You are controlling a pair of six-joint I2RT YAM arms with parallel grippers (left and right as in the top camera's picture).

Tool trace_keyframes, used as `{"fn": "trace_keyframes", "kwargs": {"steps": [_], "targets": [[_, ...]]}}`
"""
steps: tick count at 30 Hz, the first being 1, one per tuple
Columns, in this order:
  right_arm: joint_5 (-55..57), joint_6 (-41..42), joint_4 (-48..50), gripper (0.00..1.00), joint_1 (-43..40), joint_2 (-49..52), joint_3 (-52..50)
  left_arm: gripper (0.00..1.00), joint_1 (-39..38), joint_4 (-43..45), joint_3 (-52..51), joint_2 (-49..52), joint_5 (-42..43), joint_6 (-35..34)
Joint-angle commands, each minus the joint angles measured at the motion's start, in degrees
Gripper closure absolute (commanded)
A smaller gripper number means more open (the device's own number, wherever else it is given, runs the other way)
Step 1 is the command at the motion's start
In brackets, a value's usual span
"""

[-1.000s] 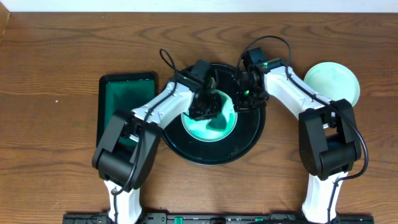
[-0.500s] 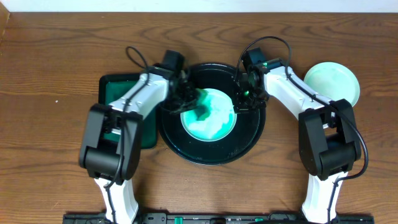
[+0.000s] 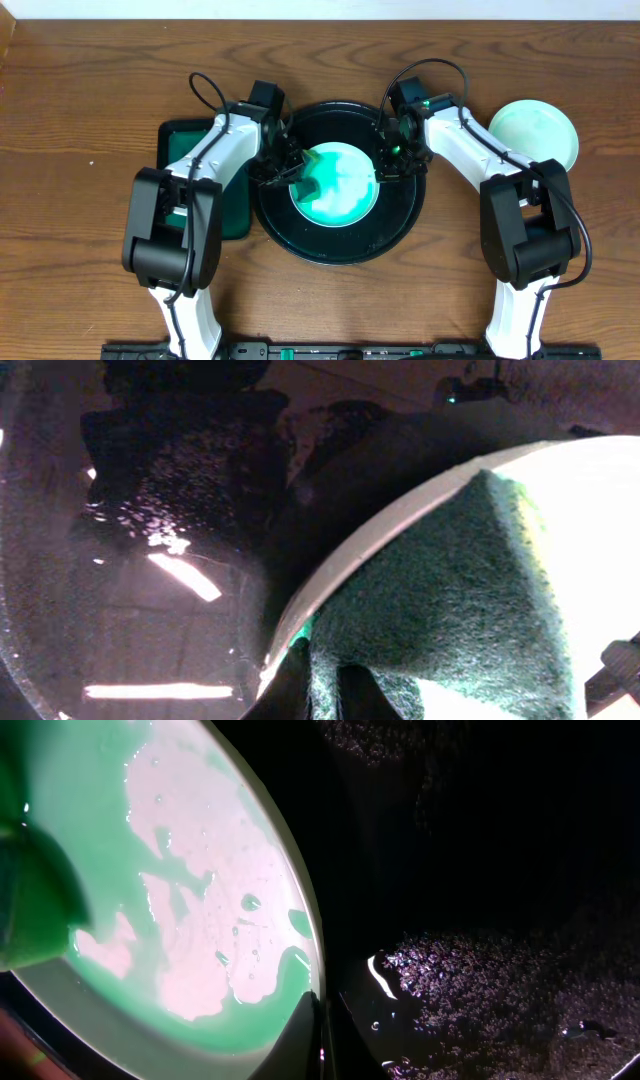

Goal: Clean dirty plates on tray and stack at the side
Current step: 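Scrub the plate with the sponge while the right gripper holds its rim, then return the sponge to the basin with the left gripper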

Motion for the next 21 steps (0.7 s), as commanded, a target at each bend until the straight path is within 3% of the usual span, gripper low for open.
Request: {"fn": "trace_keyframes", "kwargs": {"steps": [1,6,12,14,21], "targets": [[0.8,0.6,-0.4,0.99,0.2,-1.7,0.1,0.93,-2.5,-0.7,-0.6,1.6,0.4,3.5],[0.8,0.6,-0.5,0.99,0.2,-1.7,0.1,0.93,-4.5,-1.0,2.6,0.9,7.5,4.5],[0.8,0.6,-0.3,0.99,0.2,-1.7,0.1,0.93,-4.5,-1.1,3.9,-4.0,7.0,4.5],[0.8,0.0,0.0,0.99,0.2,-1.7,0.1,0.93,-4.5,-1.9,3.9,-6.3,4.1,4.5],[0.9,-3.0,2.3,0.98,0.2,-3.5,0.3,0.93,-4.5,-11.1,3.9,-13.4,-18.8,3.1]]}}
